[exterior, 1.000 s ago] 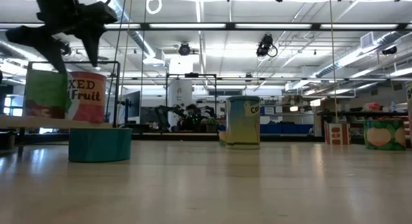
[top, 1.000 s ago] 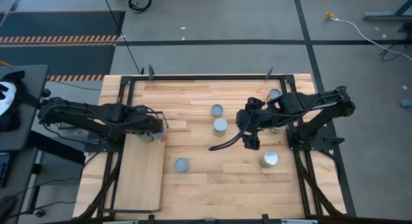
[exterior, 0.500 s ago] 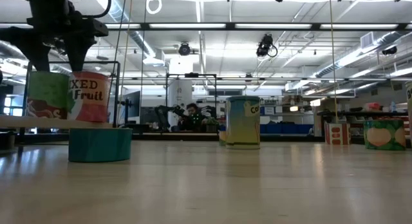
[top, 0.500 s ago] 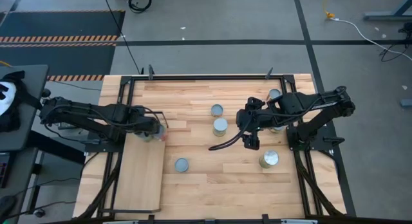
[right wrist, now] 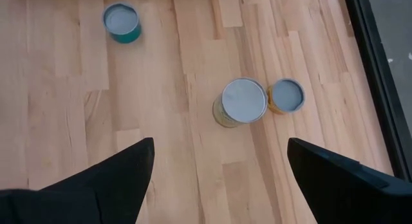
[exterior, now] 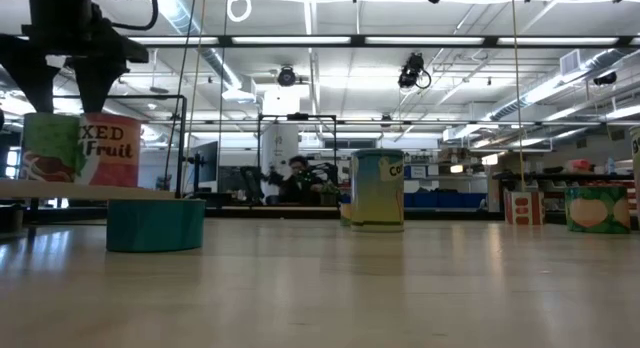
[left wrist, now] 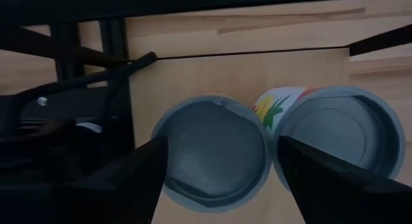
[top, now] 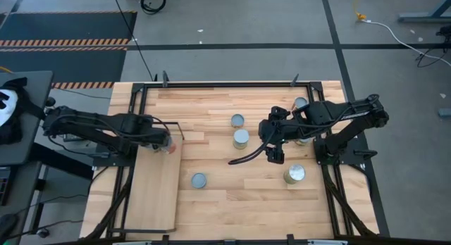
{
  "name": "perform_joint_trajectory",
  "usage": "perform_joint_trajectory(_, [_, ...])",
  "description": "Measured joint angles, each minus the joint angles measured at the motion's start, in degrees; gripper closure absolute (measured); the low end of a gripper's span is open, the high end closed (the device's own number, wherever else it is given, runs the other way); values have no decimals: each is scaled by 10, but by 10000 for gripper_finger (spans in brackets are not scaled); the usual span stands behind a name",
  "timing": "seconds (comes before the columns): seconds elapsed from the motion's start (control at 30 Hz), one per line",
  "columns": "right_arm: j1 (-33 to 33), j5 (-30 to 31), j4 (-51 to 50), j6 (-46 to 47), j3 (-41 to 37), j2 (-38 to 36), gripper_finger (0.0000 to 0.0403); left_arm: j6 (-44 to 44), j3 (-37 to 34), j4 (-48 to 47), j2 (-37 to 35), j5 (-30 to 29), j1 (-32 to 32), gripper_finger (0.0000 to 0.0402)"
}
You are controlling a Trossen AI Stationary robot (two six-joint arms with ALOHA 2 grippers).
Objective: Pick and place cans onto a shelf
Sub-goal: Adjust the cans on the shelf
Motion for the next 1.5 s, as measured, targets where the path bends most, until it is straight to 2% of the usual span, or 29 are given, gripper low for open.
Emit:
perform_joint_trajectory(0.23, [0,0,-4,0,0,0,41,-3,9,-12,-11,4,0,104])
perform_joint_trajectory(0.47, [0,0,-4,0,0,0,41,3,40,56,-10,-35,0,104])
perform_joint_trajectory(0.67, [0,0,-4,0,0,0,41,6,40,73,20,-41,-1,104])
perform_joint_trajectory(0.93, [0,0,-8,0,0,0,41,50,40,196,50,-29,-18,104])
perform_joint_trajectory(1.23, [0,0,-11,-6,0,0,41,61,39,186,83,21,-18,104])
perform_joint_trajectory(1.5, [0,-4,-17,-5,0,0,41,82,39,223,88,24,-18,104])
